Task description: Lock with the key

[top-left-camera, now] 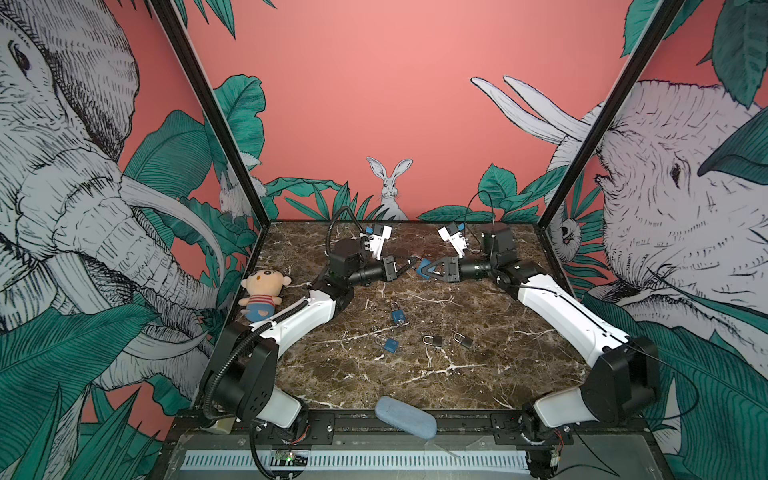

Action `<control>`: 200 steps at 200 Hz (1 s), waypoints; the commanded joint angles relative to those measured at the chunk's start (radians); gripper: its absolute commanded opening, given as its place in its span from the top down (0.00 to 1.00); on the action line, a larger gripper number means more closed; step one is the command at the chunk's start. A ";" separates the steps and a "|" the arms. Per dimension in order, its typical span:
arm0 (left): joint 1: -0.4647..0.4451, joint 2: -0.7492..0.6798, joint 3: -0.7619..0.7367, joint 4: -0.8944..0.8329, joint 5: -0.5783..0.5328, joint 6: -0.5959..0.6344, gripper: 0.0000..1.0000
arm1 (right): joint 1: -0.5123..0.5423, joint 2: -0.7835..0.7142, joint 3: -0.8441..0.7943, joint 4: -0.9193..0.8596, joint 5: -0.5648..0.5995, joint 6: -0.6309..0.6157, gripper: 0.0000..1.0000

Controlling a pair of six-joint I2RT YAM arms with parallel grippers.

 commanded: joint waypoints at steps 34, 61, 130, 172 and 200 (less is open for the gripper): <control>-0.207 -0.033 -0.044 -0.069 0.186 0.024 1.00 | 0.046 0.044 0.090 0.303 -0.039 0.002 1.00; -0.237 -0.035 -0.043 -0.070 0.175 0.023 1.00 | 0.047 0.076 0.124 0.337 -0.052 0.022 1.00; -0.280 -0.031 -0.053 -0.025 0.140 -0.006 1.00 | 0.056 0.126 0.154 0.360 -0.057 0.023 1.00; -0.274 -0.033 -0.027 -0.043 0.045 0.017 1.00 | 0.056 0.087 0.105 0.294 -0.017 -0.036 1.00; -0.232 -0.018 0.000 -0.042 0.003 0.009 1.00 | 0.056 0.040 0.030 0.224 0.031 -0.082 1.00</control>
